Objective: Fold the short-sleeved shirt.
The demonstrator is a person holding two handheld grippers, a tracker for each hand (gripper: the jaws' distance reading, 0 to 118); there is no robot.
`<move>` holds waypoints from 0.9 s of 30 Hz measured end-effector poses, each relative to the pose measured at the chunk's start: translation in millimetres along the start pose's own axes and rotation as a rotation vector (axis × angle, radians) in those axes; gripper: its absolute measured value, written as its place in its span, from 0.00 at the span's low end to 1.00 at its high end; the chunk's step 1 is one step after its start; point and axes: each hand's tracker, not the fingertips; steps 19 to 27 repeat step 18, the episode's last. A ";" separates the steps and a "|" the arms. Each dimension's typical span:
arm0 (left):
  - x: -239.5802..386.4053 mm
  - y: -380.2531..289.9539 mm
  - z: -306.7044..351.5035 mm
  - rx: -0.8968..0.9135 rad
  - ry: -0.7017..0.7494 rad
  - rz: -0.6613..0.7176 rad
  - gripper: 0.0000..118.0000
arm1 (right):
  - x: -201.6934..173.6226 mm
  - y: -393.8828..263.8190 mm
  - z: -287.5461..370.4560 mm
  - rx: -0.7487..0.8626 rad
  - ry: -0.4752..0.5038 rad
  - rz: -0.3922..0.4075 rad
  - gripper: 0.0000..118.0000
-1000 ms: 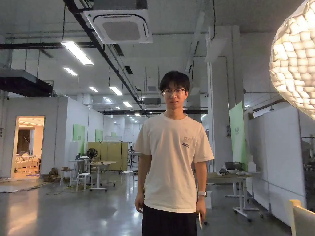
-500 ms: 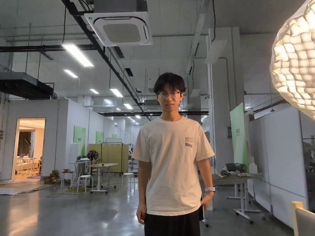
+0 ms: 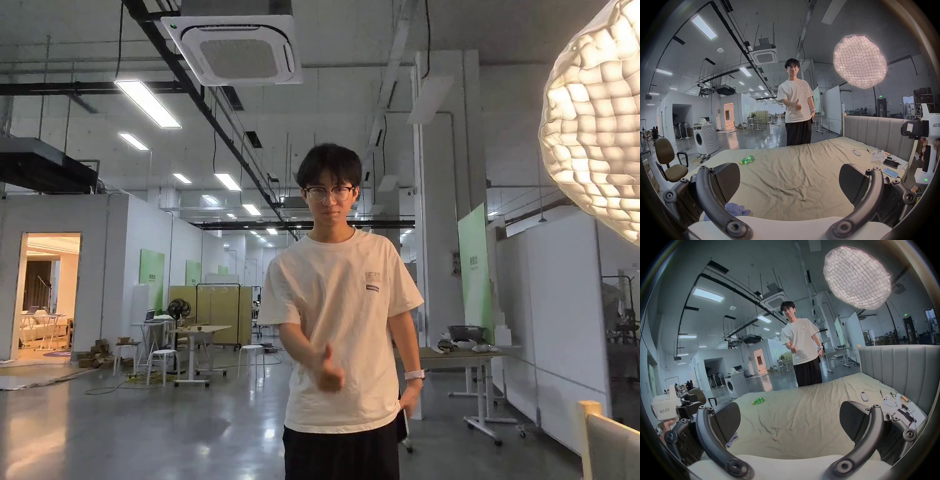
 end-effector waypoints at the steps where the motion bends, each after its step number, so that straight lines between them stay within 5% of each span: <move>1: -0.1 0.5 0.4 0.003 0.001 -0.001 1.00 | 0.6 1.1 1.1 0.002 -0.004 0.002 1.00; 27: 1.2 0.4 1.6 0.001 -0.019 0.011 1.00 | -1.3 -3.3 -2.3 -0.042 -0.063 0.042 1.00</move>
